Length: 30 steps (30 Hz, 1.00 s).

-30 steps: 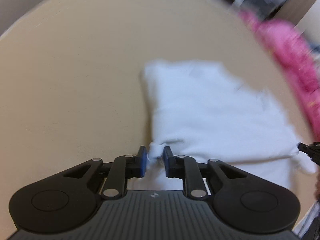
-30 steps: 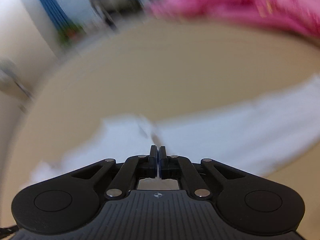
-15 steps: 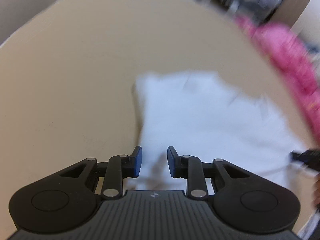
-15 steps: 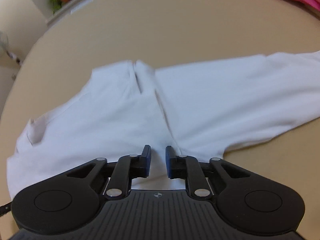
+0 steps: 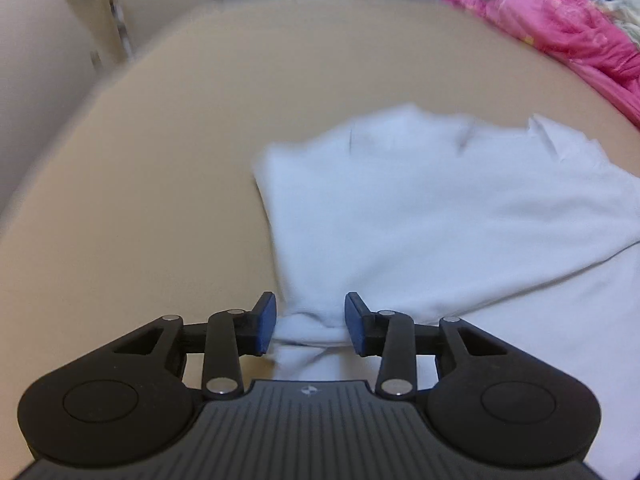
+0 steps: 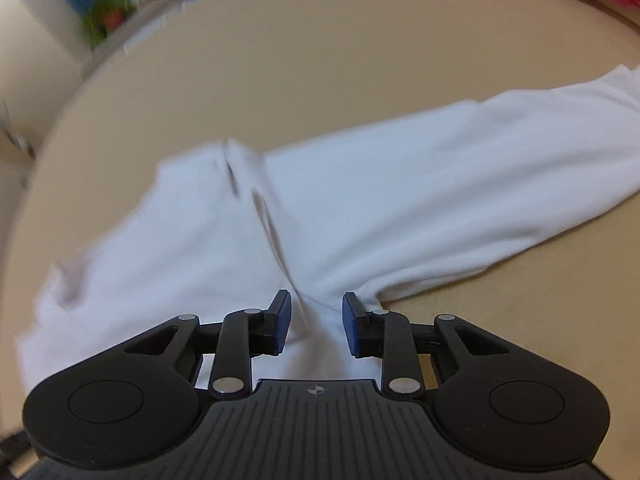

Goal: Fold small clothes

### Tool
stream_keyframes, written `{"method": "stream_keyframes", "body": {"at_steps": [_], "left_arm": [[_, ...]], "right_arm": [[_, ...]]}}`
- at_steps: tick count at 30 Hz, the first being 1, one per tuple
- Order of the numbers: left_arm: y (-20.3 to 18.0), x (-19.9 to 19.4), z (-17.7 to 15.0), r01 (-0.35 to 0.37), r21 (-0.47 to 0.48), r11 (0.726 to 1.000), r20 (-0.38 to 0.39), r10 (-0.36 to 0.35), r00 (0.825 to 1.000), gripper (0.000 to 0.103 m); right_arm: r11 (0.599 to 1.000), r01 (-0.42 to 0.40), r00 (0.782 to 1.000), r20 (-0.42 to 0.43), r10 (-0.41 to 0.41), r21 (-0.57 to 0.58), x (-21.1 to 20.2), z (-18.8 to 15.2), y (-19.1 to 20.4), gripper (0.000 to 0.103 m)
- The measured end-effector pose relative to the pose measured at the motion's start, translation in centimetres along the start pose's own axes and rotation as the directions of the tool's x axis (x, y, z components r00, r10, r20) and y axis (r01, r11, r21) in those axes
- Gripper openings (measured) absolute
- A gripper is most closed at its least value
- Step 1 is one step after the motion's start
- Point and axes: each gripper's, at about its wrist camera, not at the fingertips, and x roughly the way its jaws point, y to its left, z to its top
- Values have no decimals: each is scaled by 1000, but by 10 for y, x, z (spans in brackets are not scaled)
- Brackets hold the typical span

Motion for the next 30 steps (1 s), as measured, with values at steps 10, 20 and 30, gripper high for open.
{"method": "stream_keyframes", "body": {"at_steps": [10, 20, 30], "left_arm": [[24, -177, -44, -61, 22, 998, 251, 54, 967, 81], [67, -185, -71, -55, -246, 968, 267, 122, 956, 85], [35, -133, -64, -117, -85, 990, 296, 137, 945, 79]], "right_arm": [[991, -43, 980, 200, 17, 128, -55, 21, -80, 34], [915, -36, 950, 297, -92, 401, -42, 31, -214, 32], [821, -54, 909, 369, -195, 568, -15, 32, -308, 32]]}}
